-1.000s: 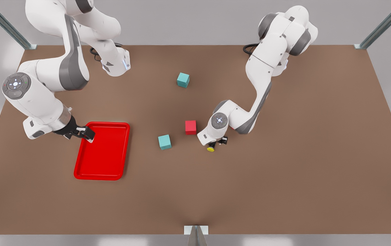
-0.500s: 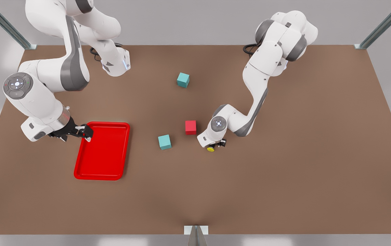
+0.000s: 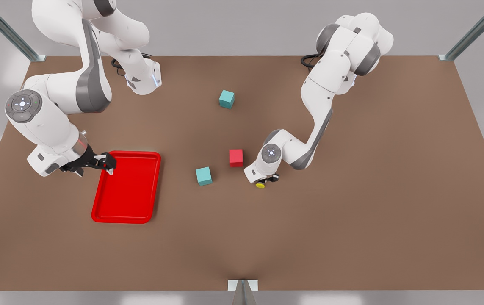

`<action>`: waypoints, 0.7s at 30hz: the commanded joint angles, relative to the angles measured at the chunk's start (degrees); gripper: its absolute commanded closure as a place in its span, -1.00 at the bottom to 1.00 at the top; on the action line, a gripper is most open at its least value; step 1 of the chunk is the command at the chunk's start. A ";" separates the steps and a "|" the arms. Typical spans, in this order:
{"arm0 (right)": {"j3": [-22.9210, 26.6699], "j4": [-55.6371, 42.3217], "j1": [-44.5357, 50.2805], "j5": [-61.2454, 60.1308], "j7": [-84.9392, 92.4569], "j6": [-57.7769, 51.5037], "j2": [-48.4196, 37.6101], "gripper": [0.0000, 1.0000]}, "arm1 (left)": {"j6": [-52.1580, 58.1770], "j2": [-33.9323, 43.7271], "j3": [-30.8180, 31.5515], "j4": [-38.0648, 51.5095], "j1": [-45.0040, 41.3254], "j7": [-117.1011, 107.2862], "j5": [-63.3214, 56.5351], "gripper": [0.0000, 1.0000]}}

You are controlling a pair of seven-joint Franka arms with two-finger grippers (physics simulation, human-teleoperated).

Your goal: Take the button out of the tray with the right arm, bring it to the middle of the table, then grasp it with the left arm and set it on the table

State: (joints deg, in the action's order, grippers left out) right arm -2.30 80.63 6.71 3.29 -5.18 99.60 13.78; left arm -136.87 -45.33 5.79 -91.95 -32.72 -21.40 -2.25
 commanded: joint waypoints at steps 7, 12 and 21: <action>0.02 -0.03 -0.03 -0.04 2.99 -0.02 -0.07 -1.00 | 11.19 0.42 -0.08 4.67 0.12 0.13 0.49 0.07; 0.02 -0.03 -0.03 0.05 2.99 -0.02 -0.07 -1.00 | 30.09 0.86 -5.61 13.63 -0.15 -32.78 -3.02 0.07; 0.02 -0.03 -0.12 0.05 2.99 -0.02 -0.07 -1.00 | 37.38 -2.13 -11.95 14.16 0.29 -135.66 -41.43 0.07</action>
State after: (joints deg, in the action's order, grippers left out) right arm -2.30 80.63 6.59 3.38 -3.16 99.60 13.78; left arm -106.51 -47.21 -5.98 -77.45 -32.43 -69.49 -34.74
